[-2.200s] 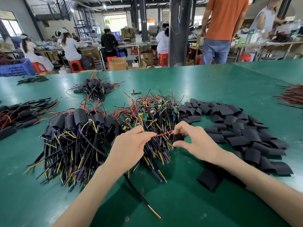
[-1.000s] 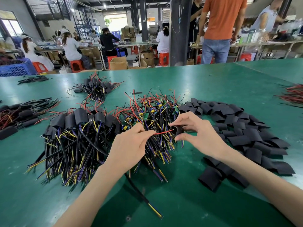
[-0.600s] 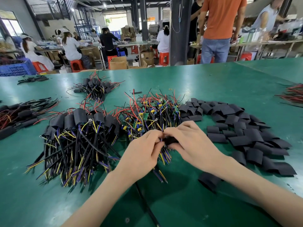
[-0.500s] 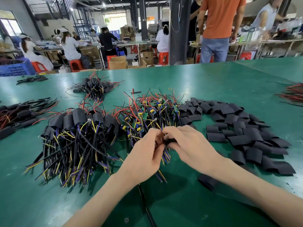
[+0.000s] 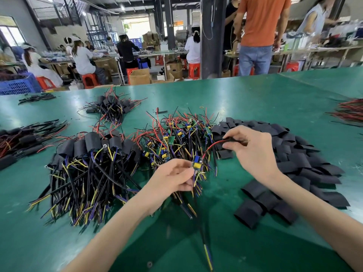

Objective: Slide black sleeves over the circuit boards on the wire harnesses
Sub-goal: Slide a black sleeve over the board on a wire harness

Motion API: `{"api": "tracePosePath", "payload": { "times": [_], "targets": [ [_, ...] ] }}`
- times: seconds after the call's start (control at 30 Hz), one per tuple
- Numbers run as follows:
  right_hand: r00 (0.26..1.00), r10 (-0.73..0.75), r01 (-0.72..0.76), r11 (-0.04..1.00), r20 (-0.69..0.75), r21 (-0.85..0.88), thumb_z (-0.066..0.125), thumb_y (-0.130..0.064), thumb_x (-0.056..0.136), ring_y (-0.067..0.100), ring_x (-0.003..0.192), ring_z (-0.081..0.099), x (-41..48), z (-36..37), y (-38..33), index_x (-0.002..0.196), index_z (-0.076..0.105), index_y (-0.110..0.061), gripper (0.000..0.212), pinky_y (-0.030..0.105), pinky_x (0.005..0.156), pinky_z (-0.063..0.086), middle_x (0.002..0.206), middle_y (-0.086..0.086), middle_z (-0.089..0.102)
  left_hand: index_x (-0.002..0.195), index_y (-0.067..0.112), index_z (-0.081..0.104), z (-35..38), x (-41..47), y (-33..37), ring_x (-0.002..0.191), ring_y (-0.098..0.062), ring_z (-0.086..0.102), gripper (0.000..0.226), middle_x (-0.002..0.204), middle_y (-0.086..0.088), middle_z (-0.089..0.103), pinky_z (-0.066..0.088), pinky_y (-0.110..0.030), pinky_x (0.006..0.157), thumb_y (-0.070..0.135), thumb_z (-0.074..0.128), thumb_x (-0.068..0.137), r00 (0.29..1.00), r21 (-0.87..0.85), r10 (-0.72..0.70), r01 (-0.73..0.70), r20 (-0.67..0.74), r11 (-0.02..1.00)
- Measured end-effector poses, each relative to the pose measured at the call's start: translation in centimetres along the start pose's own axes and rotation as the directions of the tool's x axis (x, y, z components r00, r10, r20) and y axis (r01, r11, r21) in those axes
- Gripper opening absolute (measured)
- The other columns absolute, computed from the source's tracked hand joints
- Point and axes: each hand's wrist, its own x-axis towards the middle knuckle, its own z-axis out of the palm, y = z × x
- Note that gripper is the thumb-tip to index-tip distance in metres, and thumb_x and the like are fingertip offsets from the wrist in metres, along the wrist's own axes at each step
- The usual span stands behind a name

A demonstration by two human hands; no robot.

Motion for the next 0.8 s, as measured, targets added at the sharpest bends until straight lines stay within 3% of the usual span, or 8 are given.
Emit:
{"api": "tracePosePath", "payload": {
  "times": [0.1, 0.2, 0.33, 0.47, 0.57, 0.8],
  "targets": [
    [1.0, 0.025, -0.025, 1.0, -0.008, 0.018, 0.077, 0.001, 0.067, -0.008, 0.061, 0.053, 0.1, 0.0, 0.1, 0.07, 0.065, -0.03, 0.034, 0.008, 0.063, 0.04, 0.058, -0.022, 0.06, 0.111, 0.008, 0.062, -0.1, 0.0, -0.3, 0.071, -0.005, 0.056, 0.025, 0.099, -0.004, 0.072, 0.048, -0.023, 0.072, 0.021, 0.057, 0.09, 0.991, 0.006, -0.049, 0.048, 0.123, 0.999],
    [0.999, 0.032, -0.033, 0.999, 0.019, 0.031, 0.078, 0.0, 0.067, -0.007, 0.062, 0.054, 0.1, 0.0, 0.3, 0.068, 0.064, -0.034, 0.037, 0.006, 0.061, 0.04, 0.059, -0.022, 0.06, 0.097, 0.009, 0.064, -0.1, 0.1, -0.2, 0.071, -0.008, 0.056, 0.015, 0.078, 0.003, 0.065, 0.048, -0.021, 0.072, 0.021, 0.058, 0.09, 0.996, 0.017, 0.019, -0.021, 0.089, 1.0],
    [0.985, -0.057, 0.064, 0.997, 0.166, -0.037, 0.08, -0.008, 0.067, -0.011, 0.07, 0.057, 0.0, 0.2, 0.4, 0.084, 0.069, -0.022, 0.025, 0.002, 0.068, 0.04, 0.072, -0.017, 0.065, 0.083, 0.006, 0.062, -0.3, 0.2, 0.3, 0.058, -0.014, 0.049, 0.019, 0.065, 0.001, 0.056, 0.046, -0.022, 0.058, 0.024, 0.057, 0.087, 0.999, -0.117, 0.031, -0.027, 0.028, 0.993],
    [0.924, -0.137, 0.19, 0.975, 0.356, -0.118, 0.081, -0.02, 0.07, -0.003, 0.09, 0.06, -0.6, 0.5, 0.5, 0.104, 0.065, -0.019, 0.037, 0.019, 0.085, 0.049, 0.096, -0.01, 0.068, 0.084, 0.004, 0.064, -0.6, 0.0, 0.5, 0.047, -0.011, 0.032, 0.022, 0.054, 0.005, 0.04, 0.029, -0.018, 0.039, 0.023, 0.056, 0.091, 1.0, -0.078, 0.022, -0.021, 0.005, 0.997],
    [0.874, -0.214, 0.28, 0.956, 0.437, -0.09, 0.079, -0.02, 0.073, 0.002, 0.097, 0.061, -1.2, 0.8, 0.2, 0.109, 0.063, -0.018, 0.04, 0.029, 0.09, 0.049, 0.103, -0.011, 0.068, 0.081, 0.007, 0.065, -0.7, 0.0, 0.5, 0.046, -0.01, 0.023, 0.023, 0.052, 0.007, 0.034, 0.017, -0.015, 0.038, 0.024, 0.056, 0.093, 0.999, 0.029, 0.034, -0.034, 0.007, 0.999],
    [0.816, -0.308, 0.376, 0.926, 0.49, -0.044, 0.077, -0.017, 0.076, 0.004, 0.09, 0.06, -1.9, 1.1, -0.3, 0.11, 0.065, -0.014, 0.036, 0.029, 0.085, 0.049, 0.102, -0.008, 0.068, 0.076, 0.017, 0.067, -0.9, 0.0, 0.2, 0.046, -0.011, 0.015, 0.025, 0.054, 0.007, 0.02, 0.013, -0.016, 0.04, 0.028, 0.055, 0.095, 0.998, 0.151, 0.051, -0.057, 0.047, 0.987]
  ]
}}
